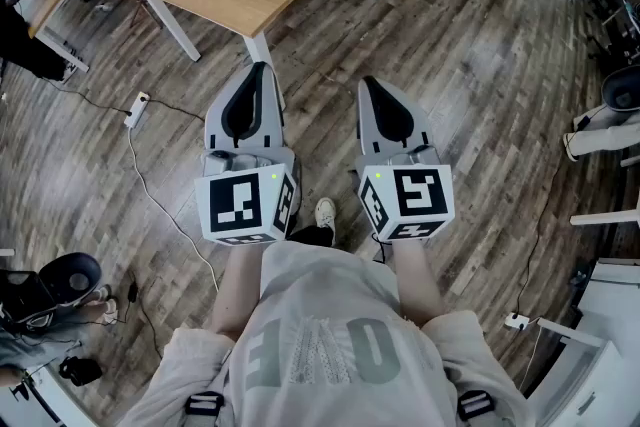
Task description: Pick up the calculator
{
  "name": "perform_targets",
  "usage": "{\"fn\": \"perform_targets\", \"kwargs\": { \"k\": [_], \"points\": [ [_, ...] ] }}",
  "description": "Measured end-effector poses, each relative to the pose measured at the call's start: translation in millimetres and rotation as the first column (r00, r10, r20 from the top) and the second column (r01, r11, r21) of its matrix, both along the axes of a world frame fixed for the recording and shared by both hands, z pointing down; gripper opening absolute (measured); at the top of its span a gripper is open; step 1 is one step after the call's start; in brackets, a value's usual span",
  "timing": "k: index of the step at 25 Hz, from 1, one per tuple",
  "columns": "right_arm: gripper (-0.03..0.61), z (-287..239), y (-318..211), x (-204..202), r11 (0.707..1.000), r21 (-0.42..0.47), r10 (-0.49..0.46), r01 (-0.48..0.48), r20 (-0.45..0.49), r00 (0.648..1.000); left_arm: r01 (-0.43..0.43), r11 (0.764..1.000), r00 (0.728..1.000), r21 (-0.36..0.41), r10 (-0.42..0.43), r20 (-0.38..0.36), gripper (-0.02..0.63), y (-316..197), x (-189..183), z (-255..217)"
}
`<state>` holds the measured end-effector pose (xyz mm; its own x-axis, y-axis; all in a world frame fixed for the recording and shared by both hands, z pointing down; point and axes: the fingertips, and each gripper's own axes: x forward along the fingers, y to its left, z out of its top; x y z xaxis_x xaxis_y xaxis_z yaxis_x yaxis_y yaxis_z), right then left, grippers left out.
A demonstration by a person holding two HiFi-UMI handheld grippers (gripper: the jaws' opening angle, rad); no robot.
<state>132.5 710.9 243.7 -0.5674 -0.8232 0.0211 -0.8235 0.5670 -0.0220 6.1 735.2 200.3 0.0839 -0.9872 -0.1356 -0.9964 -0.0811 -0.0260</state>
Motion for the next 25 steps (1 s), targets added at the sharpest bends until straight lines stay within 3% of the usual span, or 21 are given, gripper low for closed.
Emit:
{"fn": "perform_targets", "kwargs": {
  "k": [13, 25],
  "points": [
    [0.021, 1, -47, -10, 1.0, -0.026, -0.013, 0.015, 0.075, 0.997, 0.033, 0.999, 0.999, -0.023, -0.034, -0.019, 0.009, -48, -34, 10],
    [0.021, 19, -130, -24, 0.994, -0.084, -0.068, 0.069, 0.008, 0.998, 0.108, 0.993, 0.991, -0.056, -0.112, -0.071, 0.009, -109, -72, 36]
  ]
}}
